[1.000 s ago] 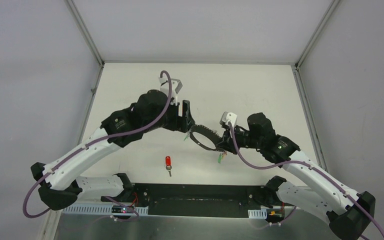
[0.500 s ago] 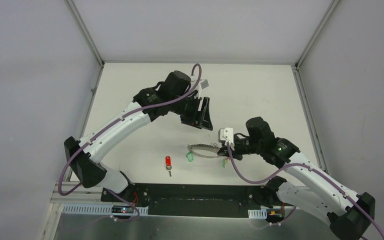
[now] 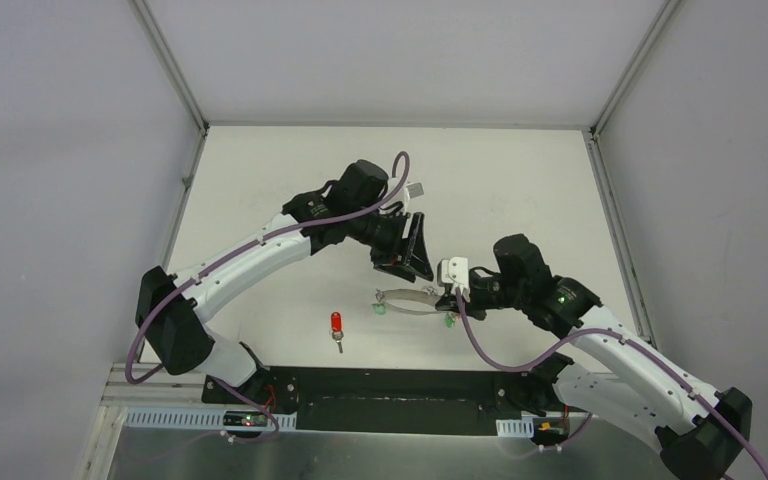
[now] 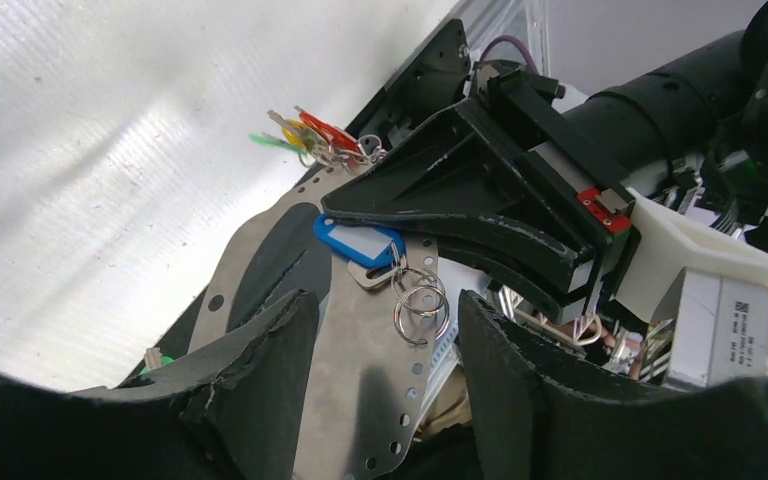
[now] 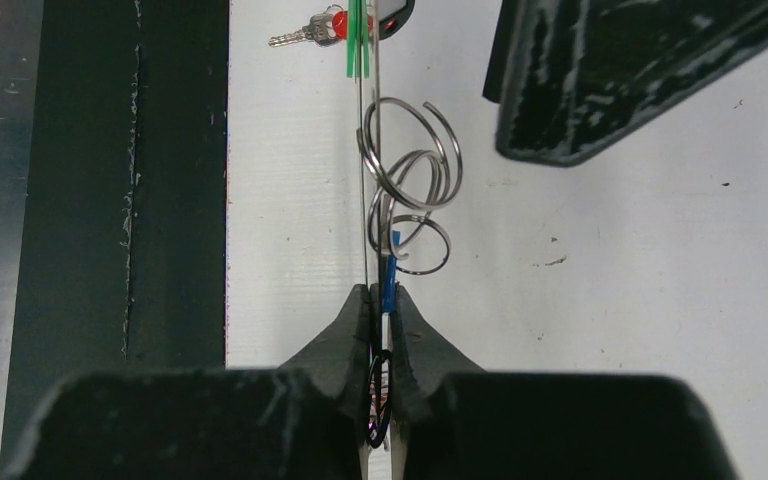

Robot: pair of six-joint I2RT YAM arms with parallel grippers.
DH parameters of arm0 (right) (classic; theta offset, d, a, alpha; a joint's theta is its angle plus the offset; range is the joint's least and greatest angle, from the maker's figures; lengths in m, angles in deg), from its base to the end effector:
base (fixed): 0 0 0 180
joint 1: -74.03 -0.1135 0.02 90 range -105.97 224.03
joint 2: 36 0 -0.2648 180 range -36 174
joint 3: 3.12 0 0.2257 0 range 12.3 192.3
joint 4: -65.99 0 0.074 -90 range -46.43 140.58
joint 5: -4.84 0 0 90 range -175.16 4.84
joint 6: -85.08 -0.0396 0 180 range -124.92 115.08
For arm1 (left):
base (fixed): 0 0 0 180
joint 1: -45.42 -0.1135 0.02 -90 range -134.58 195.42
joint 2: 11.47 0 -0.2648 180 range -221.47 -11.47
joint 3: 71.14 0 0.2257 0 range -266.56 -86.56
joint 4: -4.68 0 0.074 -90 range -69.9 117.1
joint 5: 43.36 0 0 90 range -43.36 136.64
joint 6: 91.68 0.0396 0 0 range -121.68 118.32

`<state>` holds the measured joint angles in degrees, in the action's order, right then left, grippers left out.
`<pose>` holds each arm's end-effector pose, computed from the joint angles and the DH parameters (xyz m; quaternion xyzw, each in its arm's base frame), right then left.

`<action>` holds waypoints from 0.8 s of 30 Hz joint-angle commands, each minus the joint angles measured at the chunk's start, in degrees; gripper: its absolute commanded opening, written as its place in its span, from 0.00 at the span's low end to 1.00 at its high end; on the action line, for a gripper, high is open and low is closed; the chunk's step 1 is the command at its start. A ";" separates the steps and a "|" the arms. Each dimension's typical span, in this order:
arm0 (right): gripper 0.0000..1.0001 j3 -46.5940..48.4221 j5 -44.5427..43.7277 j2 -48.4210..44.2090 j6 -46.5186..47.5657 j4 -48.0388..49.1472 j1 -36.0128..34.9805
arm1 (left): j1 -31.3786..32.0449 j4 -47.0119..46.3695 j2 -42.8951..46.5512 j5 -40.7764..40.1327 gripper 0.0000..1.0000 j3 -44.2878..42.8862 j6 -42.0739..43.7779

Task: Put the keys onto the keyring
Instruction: Adjust the keyring at the center of the board.

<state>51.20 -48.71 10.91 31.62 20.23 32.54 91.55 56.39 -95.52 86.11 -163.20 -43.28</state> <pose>0.0937 0.1143 0.2703 -0.6441 0.5785 0.2991 0.4012 0.1840 -0.2277 0.3361 0.1669 0.8595 -0.4803 0.0516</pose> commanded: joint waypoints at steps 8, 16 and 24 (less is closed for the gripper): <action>0.00 2.53 0.95 -1.36 -1.13 4.07 0.01 | 3.22 -7.88 -1.86 4.87 0.36 0.35 -3.05; 0.00 2.34 0.46 -1.39 -2.25 4.34 0.01 | 3.13 -8.27 0.29 4.10 0.28 -0.44 -2.47; 0.00 2.29 0.30 -1.39 -3.03 4.30 0.01 | 3.13 -8.23 3.05 1.73 0.23 0.39 -2.11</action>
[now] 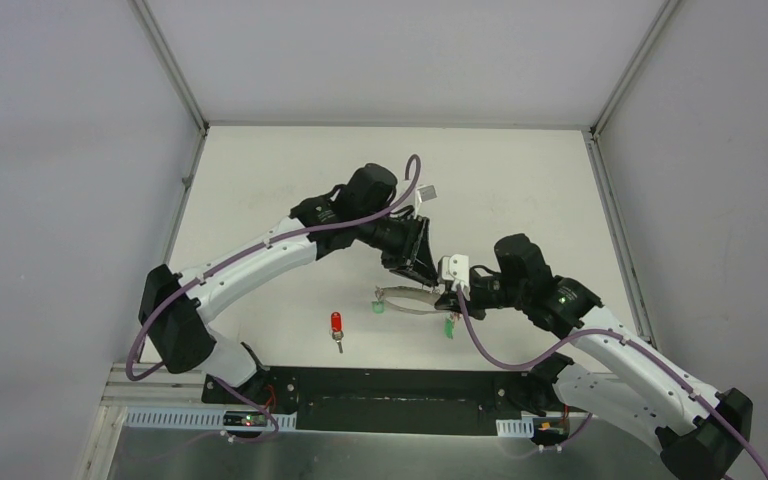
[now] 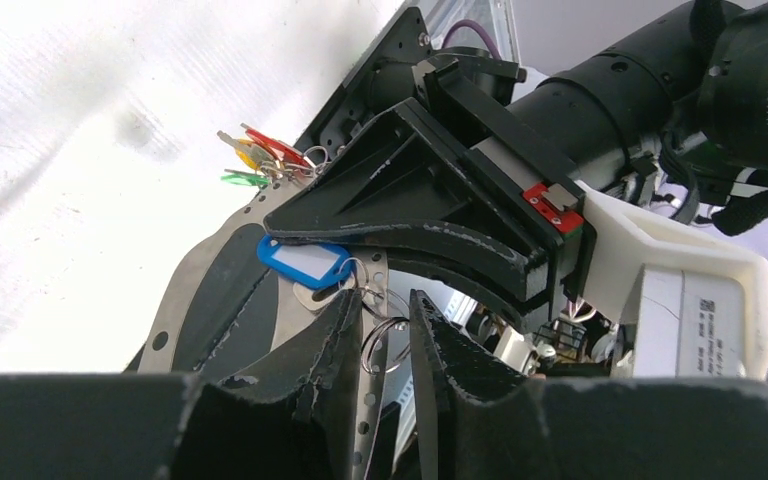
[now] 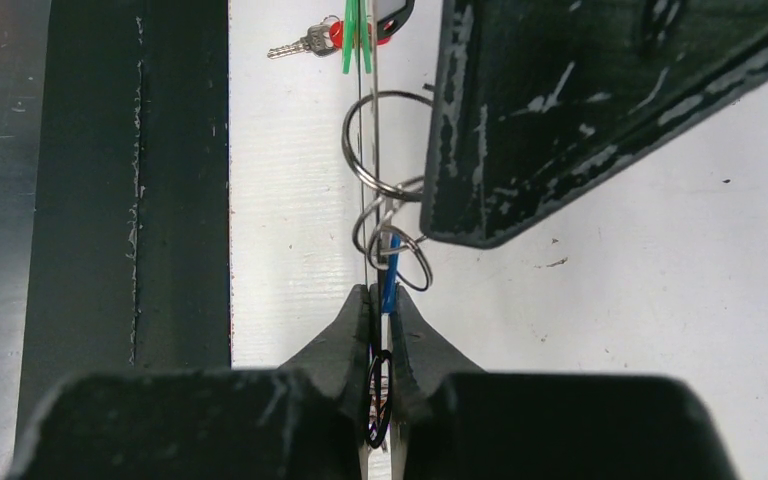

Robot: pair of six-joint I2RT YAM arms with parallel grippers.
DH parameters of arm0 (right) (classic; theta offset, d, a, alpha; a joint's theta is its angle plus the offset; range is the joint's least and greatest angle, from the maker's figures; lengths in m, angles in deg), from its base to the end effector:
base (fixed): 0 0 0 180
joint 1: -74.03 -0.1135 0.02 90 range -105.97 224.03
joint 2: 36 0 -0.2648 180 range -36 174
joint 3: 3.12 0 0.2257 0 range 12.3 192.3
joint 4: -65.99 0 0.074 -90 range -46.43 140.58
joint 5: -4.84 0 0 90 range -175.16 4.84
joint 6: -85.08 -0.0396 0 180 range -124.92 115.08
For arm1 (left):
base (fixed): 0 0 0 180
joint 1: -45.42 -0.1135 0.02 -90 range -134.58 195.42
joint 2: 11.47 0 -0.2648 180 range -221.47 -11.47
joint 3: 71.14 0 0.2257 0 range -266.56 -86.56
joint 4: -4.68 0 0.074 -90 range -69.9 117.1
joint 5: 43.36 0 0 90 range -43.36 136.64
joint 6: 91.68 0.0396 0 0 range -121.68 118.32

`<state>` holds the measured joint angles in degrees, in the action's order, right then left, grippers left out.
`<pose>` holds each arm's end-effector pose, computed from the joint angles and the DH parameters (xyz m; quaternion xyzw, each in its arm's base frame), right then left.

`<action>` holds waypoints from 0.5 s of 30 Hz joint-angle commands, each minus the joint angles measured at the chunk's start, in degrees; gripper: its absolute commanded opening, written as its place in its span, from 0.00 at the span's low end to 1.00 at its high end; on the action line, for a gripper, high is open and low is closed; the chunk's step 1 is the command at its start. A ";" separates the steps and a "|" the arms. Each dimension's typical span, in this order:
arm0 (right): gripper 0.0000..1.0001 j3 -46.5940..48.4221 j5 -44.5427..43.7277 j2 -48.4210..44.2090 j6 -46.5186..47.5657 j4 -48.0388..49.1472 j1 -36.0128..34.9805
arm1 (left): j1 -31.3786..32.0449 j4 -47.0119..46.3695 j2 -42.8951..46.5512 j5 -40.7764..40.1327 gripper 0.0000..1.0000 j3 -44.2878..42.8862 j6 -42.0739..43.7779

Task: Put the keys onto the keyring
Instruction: Adjust the keyring at the center of the board.

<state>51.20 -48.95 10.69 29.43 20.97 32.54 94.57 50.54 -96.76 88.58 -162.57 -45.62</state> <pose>0.0940 0.1144 0.2718 -0.6323 0.5875 0.3043 0.4030 0.1777 -0.2459 0.3354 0.1903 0.8375 -0.5108 0.0377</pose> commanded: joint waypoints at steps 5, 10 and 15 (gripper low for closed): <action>0.00 2.35 0.41 -0.86 -1.36 3.73 0.01 | 0.14 -2.31 5.63 -1.21 0.26 -0.11 0.80; 0.00 2.46 0.38 -0.64 -1.97 4.15 0.05 | 0.14 -2.31 6.66 -1.15 0.28 -0.29 1.85; 0.00 2.60 -0.35 -0.61 -4.32 5.38 0.01 | 0.12 -0.68 7.84 -1.53 0.30 -1.45 5.04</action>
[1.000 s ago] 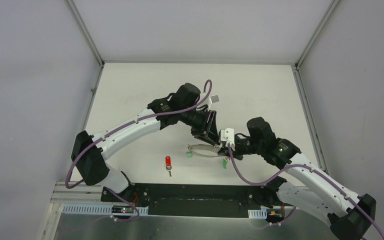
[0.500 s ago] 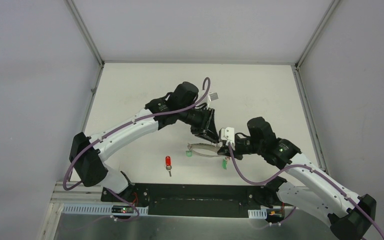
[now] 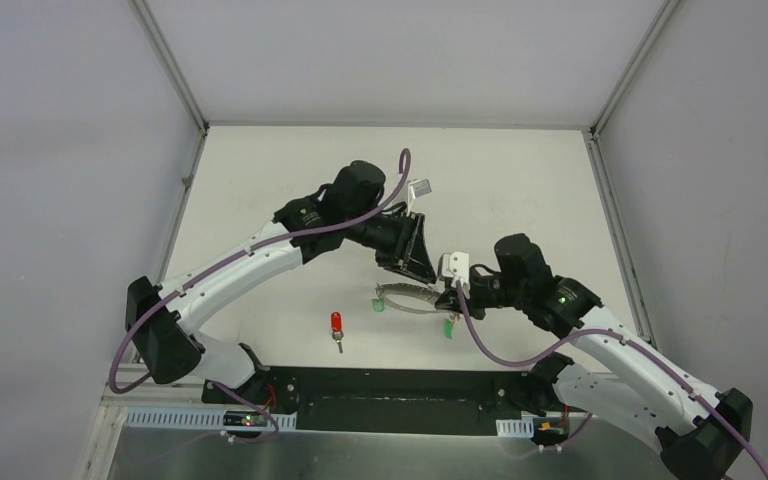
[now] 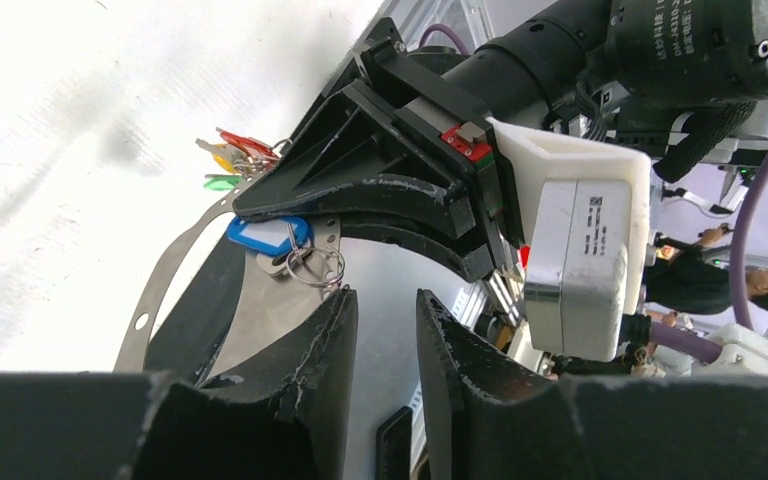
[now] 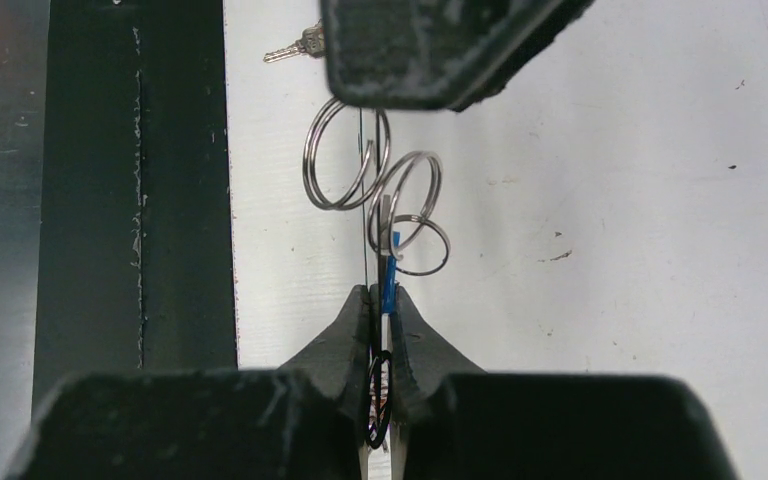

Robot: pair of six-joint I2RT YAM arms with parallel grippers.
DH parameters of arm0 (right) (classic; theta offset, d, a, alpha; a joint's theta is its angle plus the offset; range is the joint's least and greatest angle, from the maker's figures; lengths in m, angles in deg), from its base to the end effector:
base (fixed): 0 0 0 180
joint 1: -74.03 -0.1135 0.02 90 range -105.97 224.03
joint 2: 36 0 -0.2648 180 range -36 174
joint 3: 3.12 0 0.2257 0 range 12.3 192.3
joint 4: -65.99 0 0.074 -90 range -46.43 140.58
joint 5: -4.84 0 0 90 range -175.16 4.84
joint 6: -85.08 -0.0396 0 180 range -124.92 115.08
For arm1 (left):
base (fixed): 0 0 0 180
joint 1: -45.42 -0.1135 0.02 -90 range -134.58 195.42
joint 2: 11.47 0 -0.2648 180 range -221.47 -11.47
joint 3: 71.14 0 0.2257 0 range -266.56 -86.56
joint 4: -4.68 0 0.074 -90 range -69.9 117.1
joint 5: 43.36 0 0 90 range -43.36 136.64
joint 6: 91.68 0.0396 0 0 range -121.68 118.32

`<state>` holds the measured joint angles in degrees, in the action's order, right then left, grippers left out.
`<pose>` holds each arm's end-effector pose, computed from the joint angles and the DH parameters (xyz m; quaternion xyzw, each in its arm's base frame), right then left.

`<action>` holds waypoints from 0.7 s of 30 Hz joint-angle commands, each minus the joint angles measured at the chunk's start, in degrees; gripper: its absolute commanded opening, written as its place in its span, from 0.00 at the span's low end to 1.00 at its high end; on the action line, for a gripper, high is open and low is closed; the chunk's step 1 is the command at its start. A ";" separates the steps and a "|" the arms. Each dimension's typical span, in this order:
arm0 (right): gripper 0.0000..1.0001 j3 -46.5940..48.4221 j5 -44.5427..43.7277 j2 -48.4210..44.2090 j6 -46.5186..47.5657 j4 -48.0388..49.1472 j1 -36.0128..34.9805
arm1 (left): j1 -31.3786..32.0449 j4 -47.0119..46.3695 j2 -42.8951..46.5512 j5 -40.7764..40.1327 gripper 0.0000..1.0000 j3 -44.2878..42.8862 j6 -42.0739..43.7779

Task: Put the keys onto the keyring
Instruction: Adjust the keyring at the center of the board.

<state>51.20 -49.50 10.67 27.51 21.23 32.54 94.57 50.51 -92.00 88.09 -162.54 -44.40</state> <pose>0.0946 0.1145 0.2721 -0.6214 0.5991 0.3068 0.4010 0.1653 -0.2313 0.3578 0.2098 0.8190 -0.5288 0.0750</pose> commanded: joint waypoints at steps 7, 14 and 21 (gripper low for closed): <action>0.00 2.68 -1.35 0.50 -15.47 10.58 0.01 | 0.16 1.99 11.57 -14.14 0.45 -1.82 11.73; 0.00 4.89 -6.95 3.87 -35.39 10.97 0.01 | 0.16 0.84 23.53 -25.37 0.61 2.91 21.04; 0.00 8.81 -19.07 7.45 -52.81 4.96 0.01 | 0.66 -9.91 30.22 -19.76 0.62 12.82 36.38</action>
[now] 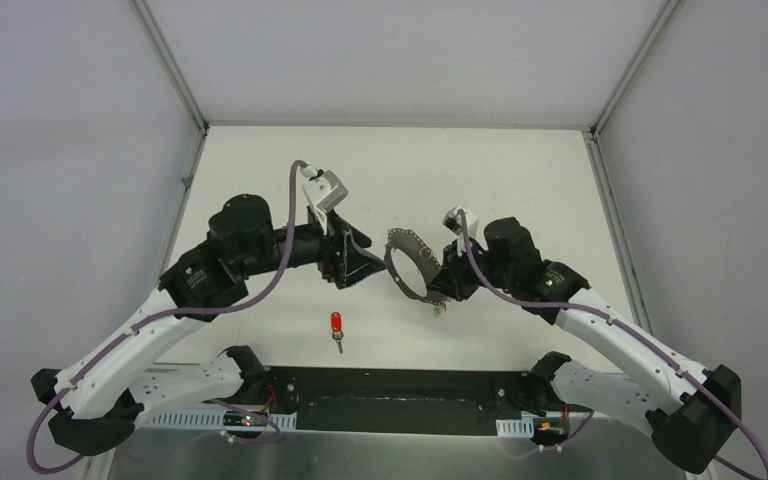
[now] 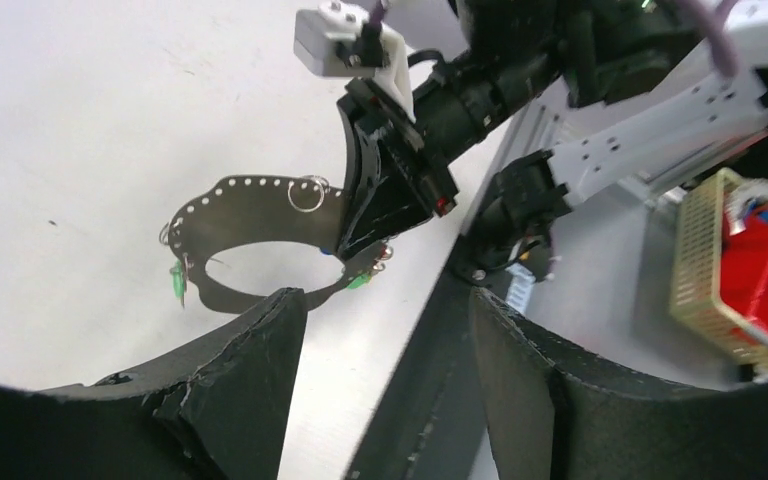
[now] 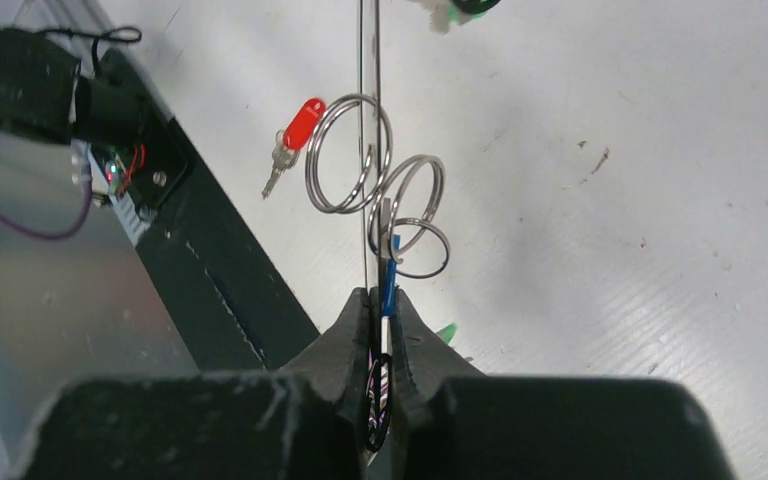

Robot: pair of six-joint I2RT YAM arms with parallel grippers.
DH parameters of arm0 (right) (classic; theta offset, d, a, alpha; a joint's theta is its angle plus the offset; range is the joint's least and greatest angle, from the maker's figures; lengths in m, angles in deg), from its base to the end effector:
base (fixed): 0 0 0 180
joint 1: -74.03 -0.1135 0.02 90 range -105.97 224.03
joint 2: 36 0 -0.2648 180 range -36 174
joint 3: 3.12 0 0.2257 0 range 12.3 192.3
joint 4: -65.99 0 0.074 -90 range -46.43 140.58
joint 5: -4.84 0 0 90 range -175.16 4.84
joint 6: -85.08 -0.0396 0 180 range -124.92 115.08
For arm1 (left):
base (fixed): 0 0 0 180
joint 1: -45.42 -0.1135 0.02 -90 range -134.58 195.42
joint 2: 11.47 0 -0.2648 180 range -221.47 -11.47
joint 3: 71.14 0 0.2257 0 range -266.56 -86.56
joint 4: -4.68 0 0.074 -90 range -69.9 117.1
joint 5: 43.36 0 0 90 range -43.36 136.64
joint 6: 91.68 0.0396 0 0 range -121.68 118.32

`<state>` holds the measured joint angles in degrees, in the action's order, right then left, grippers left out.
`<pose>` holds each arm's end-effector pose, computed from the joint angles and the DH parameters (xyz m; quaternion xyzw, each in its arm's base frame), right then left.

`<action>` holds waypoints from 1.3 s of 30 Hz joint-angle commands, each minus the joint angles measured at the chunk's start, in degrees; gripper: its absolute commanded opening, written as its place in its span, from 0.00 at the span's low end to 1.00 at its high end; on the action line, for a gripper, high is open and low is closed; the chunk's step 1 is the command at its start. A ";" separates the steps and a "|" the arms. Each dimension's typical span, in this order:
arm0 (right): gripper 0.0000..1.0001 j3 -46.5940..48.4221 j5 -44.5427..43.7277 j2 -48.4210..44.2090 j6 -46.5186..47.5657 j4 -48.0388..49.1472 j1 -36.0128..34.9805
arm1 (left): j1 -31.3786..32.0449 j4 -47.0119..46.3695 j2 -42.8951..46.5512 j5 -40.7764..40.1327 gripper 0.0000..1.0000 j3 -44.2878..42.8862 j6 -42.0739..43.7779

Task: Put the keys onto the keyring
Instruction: Adjust the keyring at the center of the board.

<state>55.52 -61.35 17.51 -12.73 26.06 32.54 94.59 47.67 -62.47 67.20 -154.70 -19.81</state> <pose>0.1226 0.1298 0.2837 -0.3427 0.8023 0.3552 0.3358 0.0894 -0.1247 0.4206 0.3124 0.6980 -0.4631 0.4481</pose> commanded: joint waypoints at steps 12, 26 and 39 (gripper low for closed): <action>0.00 4.63 -6.58 1.04 -21.00 -3.46 0.00 | 11.72 -22.97 -4.37 -4.10 0.57 13.72 44.19; 0.00 3.58 0.54 0.64 -22.60 -1.94 0.00 | 18.87 -32.30 -12.65 -15.37 0.48 16.90 59.24; 0.00 3.70 2.31 1.27 -22.51 -1.81 0.01 | 18.98 -29.32 -17.54 -20.03 0.36 15.28 63.61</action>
<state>57.10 -60.60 19.46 -34.44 20.64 32.54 112.99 18.80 -79.34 49.74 -137.52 41.72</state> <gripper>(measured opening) 0.056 0.397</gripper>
